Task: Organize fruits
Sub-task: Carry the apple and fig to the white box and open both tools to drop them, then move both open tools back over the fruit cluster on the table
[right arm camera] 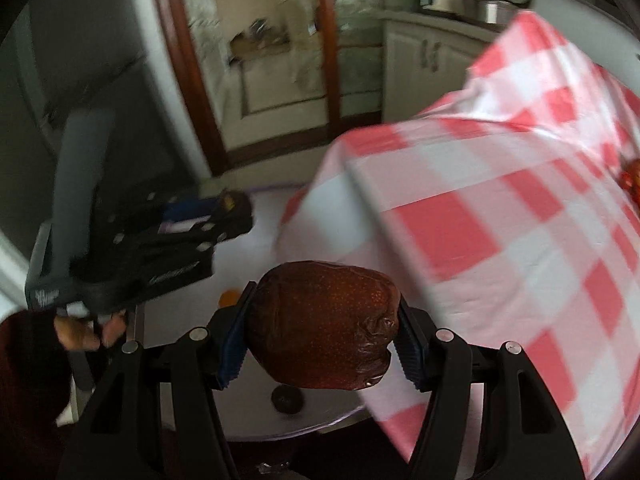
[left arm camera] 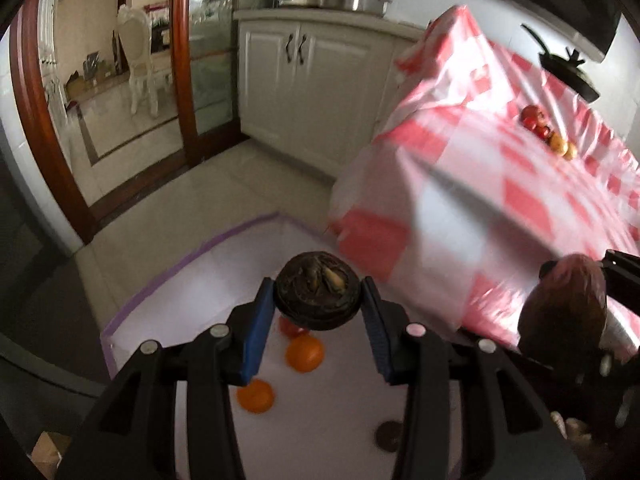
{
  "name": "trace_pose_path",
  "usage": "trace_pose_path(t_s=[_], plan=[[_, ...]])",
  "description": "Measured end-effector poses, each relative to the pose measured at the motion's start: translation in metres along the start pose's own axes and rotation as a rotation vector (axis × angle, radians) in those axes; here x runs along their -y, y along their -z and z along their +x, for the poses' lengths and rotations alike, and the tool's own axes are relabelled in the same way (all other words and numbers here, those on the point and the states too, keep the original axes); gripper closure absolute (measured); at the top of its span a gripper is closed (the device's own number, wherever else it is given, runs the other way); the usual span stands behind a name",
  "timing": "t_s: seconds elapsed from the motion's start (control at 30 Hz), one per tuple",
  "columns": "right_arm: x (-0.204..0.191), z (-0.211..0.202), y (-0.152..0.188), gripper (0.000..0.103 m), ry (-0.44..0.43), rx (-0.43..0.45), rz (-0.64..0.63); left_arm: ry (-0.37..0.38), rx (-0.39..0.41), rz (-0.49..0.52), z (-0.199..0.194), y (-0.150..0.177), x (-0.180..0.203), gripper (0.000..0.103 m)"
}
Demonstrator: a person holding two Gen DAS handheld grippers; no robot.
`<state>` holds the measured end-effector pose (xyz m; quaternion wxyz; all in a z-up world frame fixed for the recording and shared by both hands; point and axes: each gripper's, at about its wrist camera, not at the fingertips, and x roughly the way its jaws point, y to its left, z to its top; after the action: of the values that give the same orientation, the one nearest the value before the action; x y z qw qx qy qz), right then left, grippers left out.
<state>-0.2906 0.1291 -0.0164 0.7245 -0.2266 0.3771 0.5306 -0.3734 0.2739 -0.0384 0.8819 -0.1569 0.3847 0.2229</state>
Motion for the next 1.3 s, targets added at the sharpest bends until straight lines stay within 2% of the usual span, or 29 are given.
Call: trace_pose_path(t_s=[0.13, 0.33, 0.5, 0.73, 0.97, 1.03, 1.1, 1.2, 1.3], plan=[[-0.024, 0.033, 0.01, 0.042, -0.022, -0.095, -0.095, -0.069, -0.08, 0.043, 0.022, 0.016, -0.007, 0.059], [-0.053, 0.087, 0.034, 0.042, -0.028, -0.253, -0.216, -0.123, -0.224, 0.014, 0.053, 0.036, -0.024, 0.059], [-0.068, 0.112, 0.045, 0.042, -0.035, -0.321, -0.275, -0.159, -0.306, 0.007, 0.068, 0.048, -0.034, 0.059], [-0.077, 0.136, 0.046, 0.042, -0.04, -0.372, -0.31, -0.177, -0.353, -0.032, 0.076, 0.06, -0.047, 0.059], [-0.077, 0.149, 0.046, 0.041, -0.034, -0.399, -0.307, -0.173, -0.362, -0.054, 0.078, 0.056, -0.05, 0.058], [-0.075, 0.147, 0.04, 0.039, -0.038, -0.402, -0.29, -0.179, -0.356, -0.059, 0.081, 0.054, -0.051, 0.047], [-0.074, 0.145, 0.038, 0.038, -0.045, -0.394, -0.274, -0.188, -0.342, -0.066, 0.079, 0.052, -0.051, 0.023], [-0.072, 0.133, 0.03, 0.031, -0.05, -0.345, -0.265, -0.2, -0.334, -0.069, 0.078, 0.052, -0.051, 0.019], [-0.07, 0.125, 0.023, 0.03, -0.06, -0.322, -0.253, -0.206, -0.34, -0.067, 0.079, 0.053, -0.051, 0.017]])
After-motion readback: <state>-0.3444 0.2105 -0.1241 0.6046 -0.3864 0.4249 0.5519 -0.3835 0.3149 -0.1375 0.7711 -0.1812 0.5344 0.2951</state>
